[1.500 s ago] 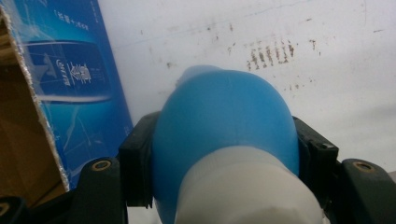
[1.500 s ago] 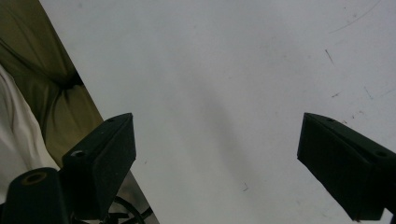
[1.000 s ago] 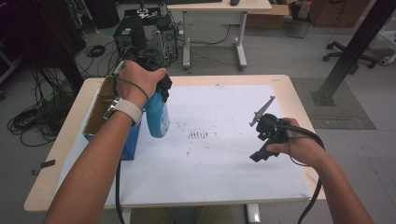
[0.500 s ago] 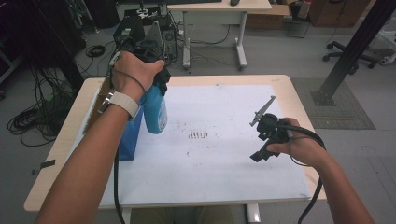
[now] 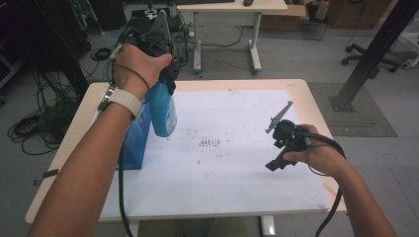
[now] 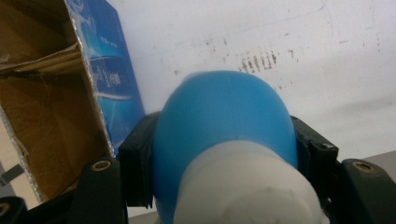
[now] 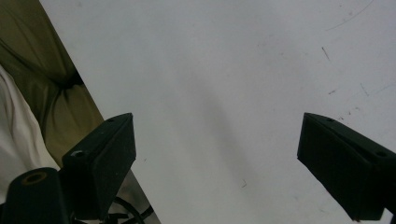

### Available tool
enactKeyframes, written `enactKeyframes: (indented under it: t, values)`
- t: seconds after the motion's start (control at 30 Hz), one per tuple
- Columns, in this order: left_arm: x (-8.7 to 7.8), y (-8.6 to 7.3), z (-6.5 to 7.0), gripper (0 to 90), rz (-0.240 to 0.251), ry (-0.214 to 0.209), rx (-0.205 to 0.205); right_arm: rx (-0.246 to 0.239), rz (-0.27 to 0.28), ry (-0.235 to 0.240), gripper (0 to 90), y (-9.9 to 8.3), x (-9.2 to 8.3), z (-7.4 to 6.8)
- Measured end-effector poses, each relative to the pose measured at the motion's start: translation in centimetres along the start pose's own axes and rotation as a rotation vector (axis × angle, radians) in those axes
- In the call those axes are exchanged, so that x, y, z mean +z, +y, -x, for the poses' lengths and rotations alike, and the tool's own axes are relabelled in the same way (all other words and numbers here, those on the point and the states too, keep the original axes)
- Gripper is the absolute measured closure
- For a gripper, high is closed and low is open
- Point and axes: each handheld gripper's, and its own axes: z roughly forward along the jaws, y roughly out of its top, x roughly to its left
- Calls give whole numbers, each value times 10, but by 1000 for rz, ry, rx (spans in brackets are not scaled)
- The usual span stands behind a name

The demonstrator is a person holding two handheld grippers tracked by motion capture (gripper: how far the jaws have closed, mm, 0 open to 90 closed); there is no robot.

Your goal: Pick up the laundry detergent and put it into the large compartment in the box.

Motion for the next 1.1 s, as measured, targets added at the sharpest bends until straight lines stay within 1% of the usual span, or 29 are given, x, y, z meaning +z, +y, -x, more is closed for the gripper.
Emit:
enactKeyframes:
  t: [0.2,0.33,0.67,1.1]
  values:
    - [-10,-1,-5,374,11,-13,-8,2,0,-2,117,-1,-1,0]
    - [-15,-2,-8,374,24,-2,-15,0,3,-3,117,-1,-1,0]
    - [-30,-4,-20,375,46,-4,-37,-1,3,-4,117,1,-2,-1]
    - [-52,-7,-36,375,66,19,-58,-1,5,-3,117,2,-1,0]
